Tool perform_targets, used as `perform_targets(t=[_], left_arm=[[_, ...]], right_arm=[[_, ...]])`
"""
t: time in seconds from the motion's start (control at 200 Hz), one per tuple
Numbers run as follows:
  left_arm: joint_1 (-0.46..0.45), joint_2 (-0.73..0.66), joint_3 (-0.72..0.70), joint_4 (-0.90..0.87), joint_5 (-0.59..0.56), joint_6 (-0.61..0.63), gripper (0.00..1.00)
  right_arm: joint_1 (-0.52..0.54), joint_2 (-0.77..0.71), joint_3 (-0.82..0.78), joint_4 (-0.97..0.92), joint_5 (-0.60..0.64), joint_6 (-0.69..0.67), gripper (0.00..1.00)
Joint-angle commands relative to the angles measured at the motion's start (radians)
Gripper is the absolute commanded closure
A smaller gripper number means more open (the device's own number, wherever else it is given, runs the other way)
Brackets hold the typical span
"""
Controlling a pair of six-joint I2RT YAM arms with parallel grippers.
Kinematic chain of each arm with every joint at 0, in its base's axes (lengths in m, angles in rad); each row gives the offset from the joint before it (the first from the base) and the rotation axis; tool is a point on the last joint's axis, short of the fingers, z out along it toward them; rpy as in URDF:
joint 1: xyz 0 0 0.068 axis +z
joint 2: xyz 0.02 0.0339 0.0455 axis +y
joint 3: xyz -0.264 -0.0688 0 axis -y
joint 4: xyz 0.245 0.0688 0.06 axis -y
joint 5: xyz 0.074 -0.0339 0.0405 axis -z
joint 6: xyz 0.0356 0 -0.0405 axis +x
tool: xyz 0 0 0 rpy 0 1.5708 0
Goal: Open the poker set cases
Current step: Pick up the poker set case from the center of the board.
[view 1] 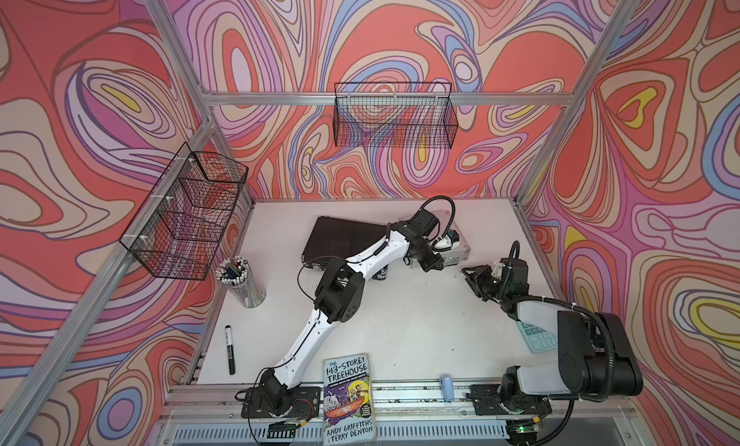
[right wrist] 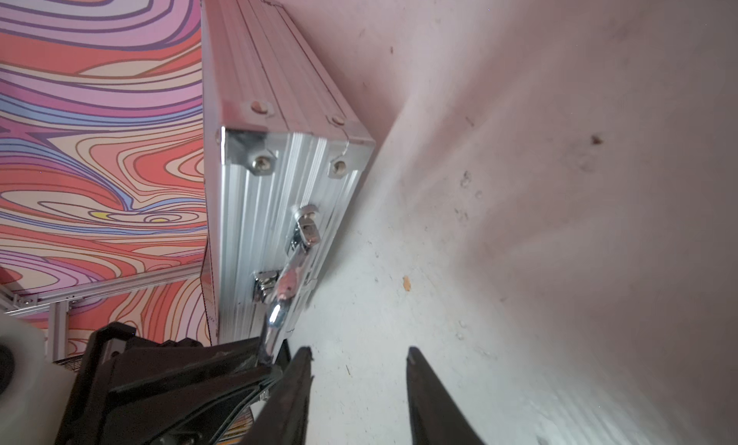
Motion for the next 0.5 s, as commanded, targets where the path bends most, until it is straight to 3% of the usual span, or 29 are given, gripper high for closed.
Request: perform_targets(t=[0.0,0.285,0.491], left_arm=[[0.017,-0.063,0.073,0.080,0.054,-0.085,1.00],[0.016,-0.098,0.121,0.106,0.054,-0.161,1.00],[0.016,-0.111,0.113,0.132,0.084,-0.219,1.00]], right_arm=[[-0.005,-0.008,-0.026,0.120,-0.028,0.055,0.60],[0.022,0.071,-0.053,0.353,-0.056,0.152,0.63],[0.045,0.155,-0.073,0.614,-0.057,0.276,0.59]])
